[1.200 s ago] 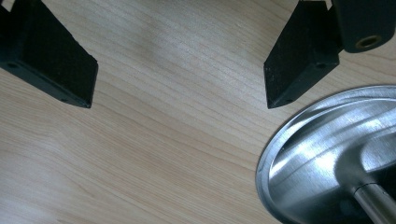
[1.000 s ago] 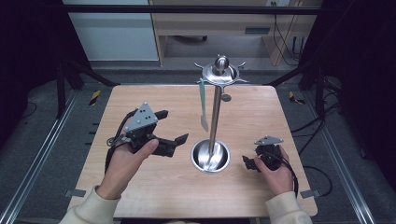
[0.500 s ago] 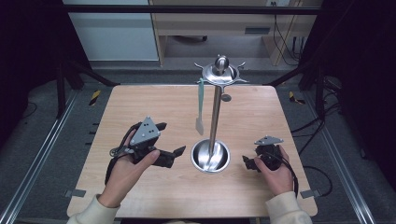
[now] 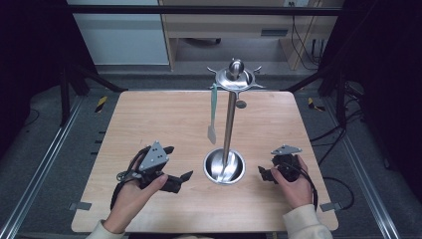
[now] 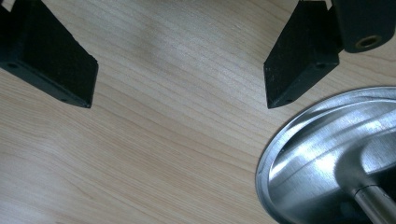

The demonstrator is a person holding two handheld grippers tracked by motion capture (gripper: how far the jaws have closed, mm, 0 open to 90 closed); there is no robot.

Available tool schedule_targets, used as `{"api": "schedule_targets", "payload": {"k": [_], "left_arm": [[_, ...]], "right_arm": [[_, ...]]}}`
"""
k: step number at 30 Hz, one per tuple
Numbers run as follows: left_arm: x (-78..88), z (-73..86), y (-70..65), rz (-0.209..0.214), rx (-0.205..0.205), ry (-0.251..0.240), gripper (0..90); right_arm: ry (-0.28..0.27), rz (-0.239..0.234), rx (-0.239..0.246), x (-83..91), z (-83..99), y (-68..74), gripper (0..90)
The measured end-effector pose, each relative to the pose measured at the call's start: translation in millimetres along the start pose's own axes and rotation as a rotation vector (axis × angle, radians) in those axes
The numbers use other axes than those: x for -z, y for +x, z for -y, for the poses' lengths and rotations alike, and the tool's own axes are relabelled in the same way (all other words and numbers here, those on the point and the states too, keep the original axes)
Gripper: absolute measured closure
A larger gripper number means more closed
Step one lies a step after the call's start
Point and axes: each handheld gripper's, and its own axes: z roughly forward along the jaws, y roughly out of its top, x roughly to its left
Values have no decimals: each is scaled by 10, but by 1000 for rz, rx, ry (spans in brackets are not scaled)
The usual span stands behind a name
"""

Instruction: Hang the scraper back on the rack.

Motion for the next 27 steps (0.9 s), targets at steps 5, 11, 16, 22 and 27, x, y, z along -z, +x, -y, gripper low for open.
{"api": "schedule_targets", "payload": {"k": [5,11,16,22,27], "left_arm": [[-17,170,82,-11,25,23,60],[-23,315,177,-10,67,31,62],[-20,443,279,-31,95,49,63],[-16,554,388,-81,90,85,63],[-25,653,485,-98,114,103,63]], "right_arm": [[2,0,1,1,0,1,103],[3,-1,4,-3,1,0,102],[3,0,5,-3,2,1,102],[0,1,8,-5,2,4,101],[-1,0,8,-5,2,7,101]]}}
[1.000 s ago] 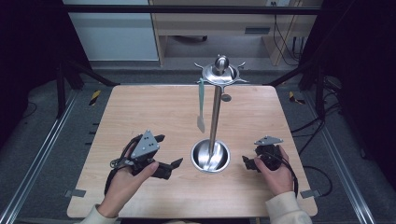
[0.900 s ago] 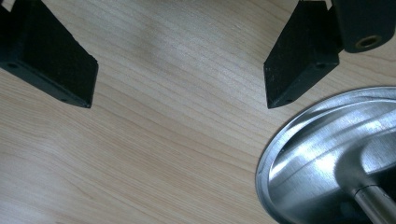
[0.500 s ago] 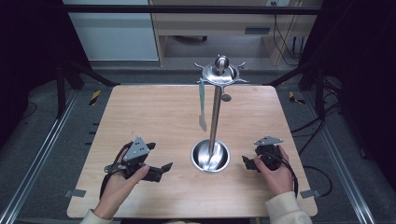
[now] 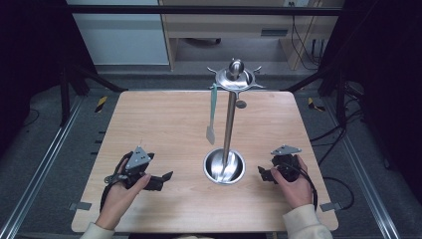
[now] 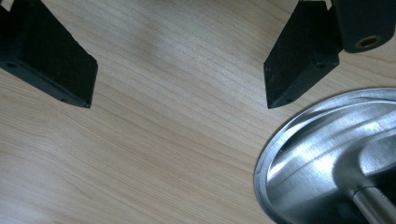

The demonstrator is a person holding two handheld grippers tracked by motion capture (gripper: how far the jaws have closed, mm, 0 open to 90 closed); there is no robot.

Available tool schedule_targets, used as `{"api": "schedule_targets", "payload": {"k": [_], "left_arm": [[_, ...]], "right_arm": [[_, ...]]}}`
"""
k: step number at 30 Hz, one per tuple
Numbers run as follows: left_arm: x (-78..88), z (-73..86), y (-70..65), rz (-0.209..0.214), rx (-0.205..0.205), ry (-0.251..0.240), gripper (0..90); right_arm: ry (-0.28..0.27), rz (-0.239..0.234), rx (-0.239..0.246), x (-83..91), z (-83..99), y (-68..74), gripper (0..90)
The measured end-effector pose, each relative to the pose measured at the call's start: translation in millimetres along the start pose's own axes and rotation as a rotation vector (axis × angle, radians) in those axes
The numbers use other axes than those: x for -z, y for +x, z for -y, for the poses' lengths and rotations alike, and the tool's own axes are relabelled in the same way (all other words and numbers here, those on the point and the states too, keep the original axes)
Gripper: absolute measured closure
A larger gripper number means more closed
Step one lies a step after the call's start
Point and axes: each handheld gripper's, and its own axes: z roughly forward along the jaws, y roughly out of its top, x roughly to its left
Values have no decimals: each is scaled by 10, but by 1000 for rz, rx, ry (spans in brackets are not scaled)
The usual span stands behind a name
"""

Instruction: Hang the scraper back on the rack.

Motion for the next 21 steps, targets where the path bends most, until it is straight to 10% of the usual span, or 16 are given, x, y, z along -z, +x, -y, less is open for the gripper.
{"api": "schedule_targets", "payload": {"k": [21], "left_arm": [[-23,327,476,-107,62,82,63]], "right_arm": [[-4,-2,4,-1,2,6,101]]}}
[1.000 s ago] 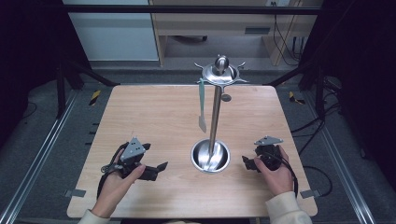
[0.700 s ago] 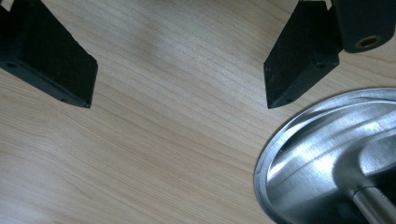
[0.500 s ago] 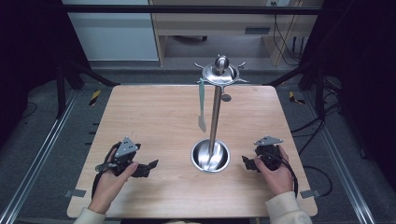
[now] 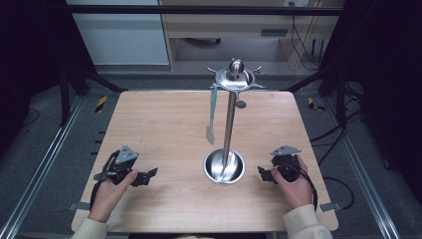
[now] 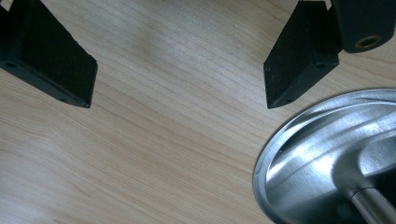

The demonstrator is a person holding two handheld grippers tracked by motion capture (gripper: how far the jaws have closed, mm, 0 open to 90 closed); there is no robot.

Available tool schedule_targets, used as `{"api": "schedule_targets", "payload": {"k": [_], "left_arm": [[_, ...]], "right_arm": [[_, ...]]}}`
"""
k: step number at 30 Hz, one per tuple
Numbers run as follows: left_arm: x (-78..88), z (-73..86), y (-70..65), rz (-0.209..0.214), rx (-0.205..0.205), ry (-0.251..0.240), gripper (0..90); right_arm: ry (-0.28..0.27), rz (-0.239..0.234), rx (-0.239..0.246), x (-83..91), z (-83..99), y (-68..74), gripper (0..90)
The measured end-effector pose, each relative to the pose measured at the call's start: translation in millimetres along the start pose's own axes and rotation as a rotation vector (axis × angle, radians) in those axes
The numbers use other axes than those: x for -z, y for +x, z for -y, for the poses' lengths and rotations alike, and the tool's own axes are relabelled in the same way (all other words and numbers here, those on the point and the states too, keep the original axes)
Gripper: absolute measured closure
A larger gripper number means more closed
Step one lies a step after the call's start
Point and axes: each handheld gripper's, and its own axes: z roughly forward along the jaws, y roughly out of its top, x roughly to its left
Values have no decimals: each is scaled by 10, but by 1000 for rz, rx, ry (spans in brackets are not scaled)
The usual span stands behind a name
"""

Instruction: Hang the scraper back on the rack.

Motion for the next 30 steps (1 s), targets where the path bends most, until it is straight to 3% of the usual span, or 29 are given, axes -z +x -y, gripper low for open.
{"api": "schedule_targets", "payload": {"k": [11,24,28,30], "left_arm": [[-59,64,149,-60,-1,30,64],[-209,75,223,-202,-41,41,78],[-142,101,228,-218,-31,40,79],[-60,134,255,-263,-32,58,78]], "right_arm": [[0,1,8,-1,1,-1,101],[-3,0,5,-2,-2,4,101],[-3,-2,7,2,-2,6,101],[-3,-2,7,0,-2,5,100]]}}
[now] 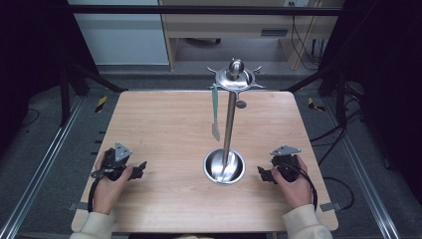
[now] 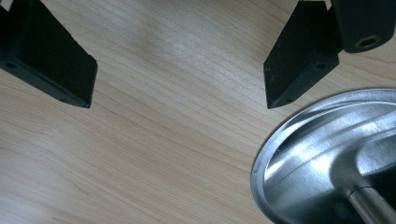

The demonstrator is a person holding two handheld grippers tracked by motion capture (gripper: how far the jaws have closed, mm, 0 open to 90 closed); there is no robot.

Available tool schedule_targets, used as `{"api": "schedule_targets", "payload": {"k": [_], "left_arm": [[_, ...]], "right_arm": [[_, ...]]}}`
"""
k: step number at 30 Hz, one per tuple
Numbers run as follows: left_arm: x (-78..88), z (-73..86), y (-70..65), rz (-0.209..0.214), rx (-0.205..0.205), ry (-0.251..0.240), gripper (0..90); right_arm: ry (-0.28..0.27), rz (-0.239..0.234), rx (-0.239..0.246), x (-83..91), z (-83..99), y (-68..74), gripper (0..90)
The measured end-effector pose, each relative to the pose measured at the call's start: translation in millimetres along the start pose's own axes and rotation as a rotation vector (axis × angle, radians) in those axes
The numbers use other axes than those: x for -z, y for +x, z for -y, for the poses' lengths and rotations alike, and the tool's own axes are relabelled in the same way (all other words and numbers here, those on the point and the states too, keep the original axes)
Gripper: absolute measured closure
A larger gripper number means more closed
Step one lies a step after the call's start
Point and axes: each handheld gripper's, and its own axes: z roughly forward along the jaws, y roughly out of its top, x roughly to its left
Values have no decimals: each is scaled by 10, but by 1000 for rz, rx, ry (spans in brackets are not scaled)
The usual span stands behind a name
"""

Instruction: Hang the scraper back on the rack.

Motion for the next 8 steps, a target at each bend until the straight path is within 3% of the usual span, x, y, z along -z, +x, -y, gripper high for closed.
{"api": "schedule_targets", "payload": {"k": [2,8], "left_arm": [[28,63,48,-35,1,24,78],[69,123,145,-50,42,22,78]], "right_arm": [[2,2,1,-3,-1,1,101],[-2,2,-5,8,-6,-10,100]]}}
